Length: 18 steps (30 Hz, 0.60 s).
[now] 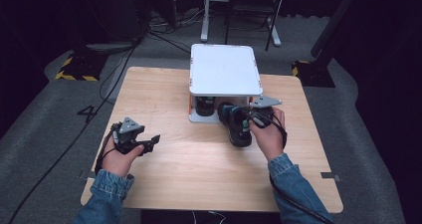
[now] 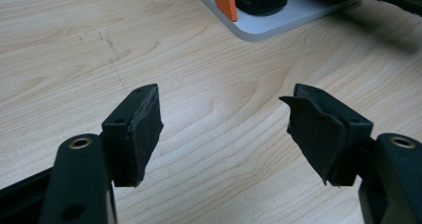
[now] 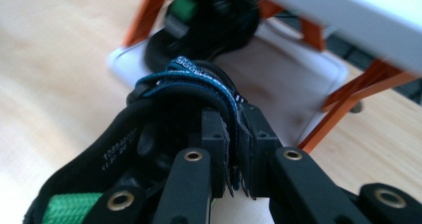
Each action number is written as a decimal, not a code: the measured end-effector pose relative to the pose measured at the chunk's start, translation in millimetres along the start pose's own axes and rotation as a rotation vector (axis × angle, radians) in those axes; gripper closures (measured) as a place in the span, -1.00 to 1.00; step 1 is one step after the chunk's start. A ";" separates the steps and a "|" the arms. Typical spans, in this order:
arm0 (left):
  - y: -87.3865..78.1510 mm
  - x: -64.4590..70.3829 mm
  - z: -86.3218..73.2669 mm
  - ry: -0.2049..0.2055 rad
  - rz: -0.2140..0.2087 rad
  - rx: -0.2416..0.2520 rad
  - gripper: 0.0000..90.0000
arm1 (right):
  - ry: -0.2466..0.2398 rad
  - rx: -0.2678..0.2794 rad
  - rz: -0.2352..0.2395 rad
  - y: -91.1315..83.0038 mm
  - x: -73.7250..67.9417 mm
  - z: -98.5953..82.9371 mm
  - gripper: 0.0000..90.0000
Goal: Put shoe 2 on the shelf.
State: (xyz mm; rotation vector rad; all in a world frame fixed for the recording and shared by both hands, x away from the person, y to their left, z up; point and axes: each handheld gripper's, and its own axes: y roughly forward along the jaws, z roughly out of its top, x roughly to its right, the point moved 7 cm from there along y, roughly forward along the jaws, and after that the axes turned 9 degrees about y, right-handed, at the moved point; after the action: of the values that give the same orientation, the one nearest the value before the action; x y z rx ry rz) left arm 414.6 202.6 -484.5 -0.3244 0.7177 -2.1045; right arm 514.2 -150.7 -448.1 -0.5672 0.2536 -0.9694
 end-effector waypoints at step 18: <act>-3.6 -2.3 -0.5 -0.005 0.005 0.011 -0.34 | 0.042 0.117 -0.093 35.8 0.5 9.4 -0.02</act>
State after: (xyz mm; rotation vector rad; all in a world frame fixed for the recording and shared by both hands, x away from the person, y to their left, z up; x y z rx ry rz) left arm 413.4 206.3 -482.6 -0.3219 0.7029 -2.1013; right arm 543.9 -132.3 -460.4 -0.4551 0.2077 -1.0800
